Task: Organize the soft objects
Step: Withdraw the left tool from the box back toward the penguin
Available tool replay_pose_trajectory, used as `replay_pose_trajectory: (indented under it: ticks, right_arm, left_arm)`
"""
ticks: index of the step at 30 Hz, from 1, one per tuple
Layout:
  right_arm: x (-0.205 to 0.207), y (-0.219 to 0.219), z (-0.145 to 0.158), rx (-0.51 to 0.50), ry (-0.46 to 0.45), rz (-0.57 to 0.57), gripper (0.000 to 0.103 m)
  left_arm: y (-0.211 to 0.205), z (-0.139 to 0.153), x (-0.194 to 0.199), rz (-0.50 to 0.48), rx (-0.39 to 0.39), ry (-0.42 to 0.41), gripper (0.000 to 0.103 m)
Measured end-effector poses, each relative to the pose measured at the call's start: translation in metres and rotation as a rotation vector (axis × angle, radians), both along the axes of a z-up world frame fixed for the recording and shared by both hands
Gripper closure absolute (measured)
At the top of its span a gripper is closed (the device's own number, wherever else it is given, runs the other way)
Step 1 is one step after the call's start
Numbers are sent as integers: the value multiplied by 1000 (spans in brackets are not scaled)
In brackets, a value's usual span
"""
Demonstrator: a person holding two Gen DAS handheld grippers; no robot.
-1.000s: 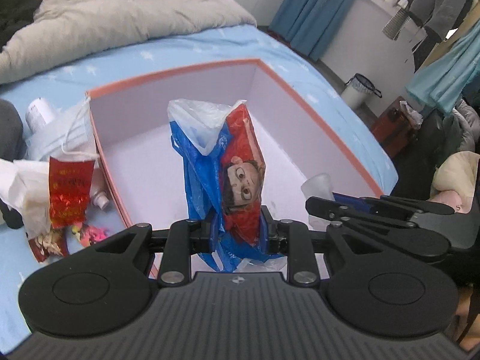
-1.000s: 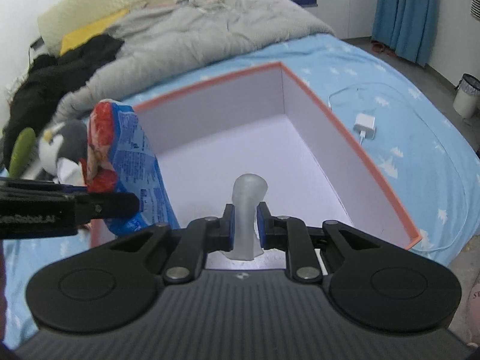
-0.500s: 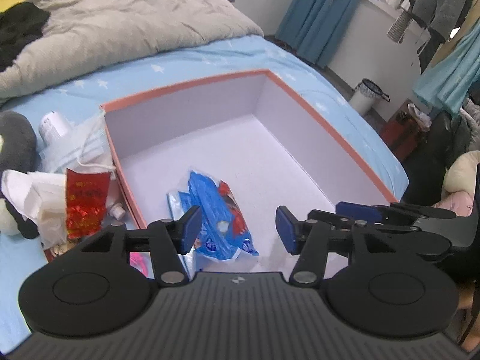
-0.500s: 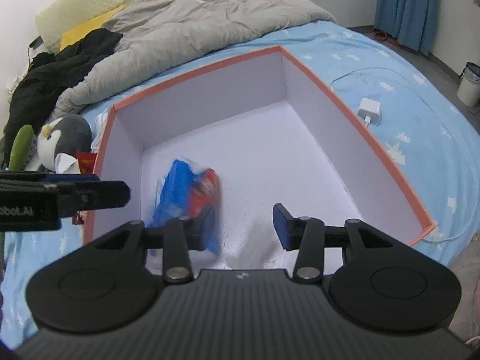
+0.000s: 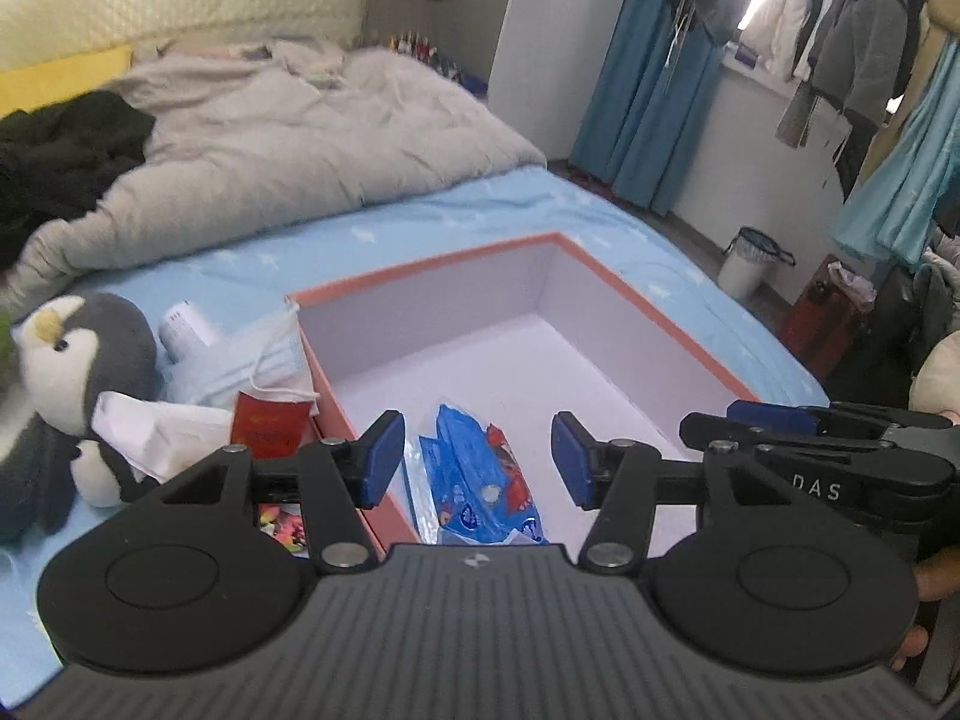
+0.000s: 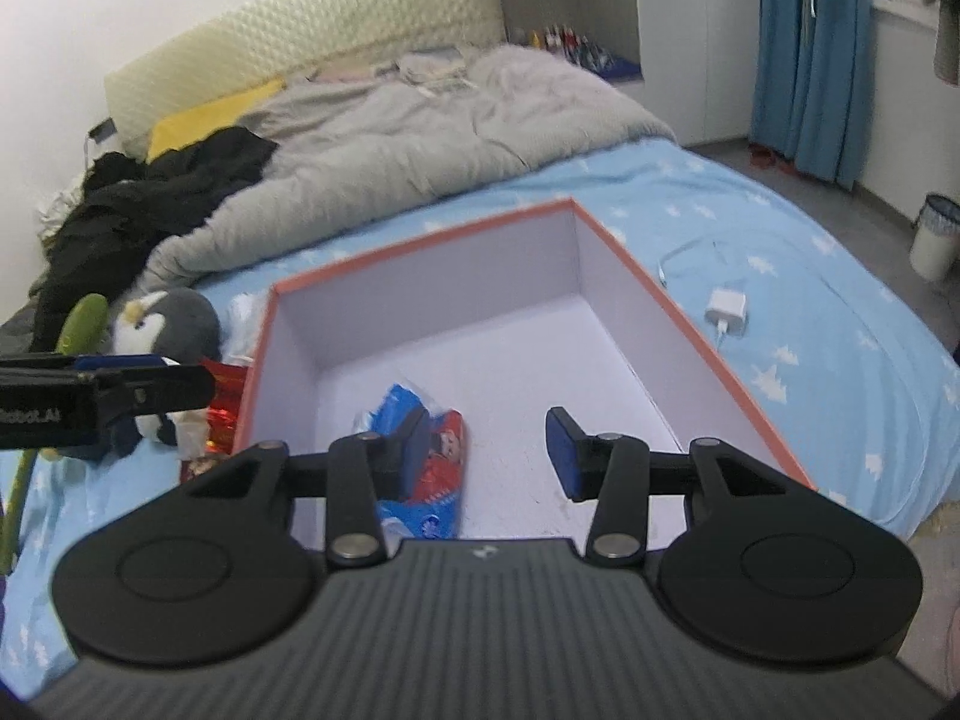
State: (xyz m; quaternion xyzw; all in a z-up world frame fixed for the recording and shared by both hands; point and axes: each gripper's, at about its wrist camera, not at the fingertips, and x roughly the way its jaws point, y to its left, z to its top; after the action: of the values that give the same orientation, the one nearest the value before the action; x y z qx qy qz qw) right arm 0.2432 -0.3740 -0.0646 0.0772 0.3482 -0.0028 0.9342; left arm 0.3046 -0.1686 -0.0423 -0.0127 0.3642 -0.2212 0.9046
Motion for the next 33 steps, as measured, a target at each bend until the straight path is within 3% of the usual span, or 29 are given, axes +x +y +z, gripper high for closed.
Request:
replay_pose_trajectory:
  ticks: [6,14,18,33]
  right_arm:
    - [-26,20,14,-3,-81,38,57]
    - [-59,49,30,7,-172,90,57]
    - [-76,62,35,11,-207,97,57]
    - [-116,100,24,35,-194,115,57]
  left_arm:
    - [19,18,-33,20,-7,-76,43]
    - [53,23,-70,66,-31,-95,43]
    - [65,27,-94,114,-3,-117,42]
    - [117,9,-149,193,-74,-85,42]
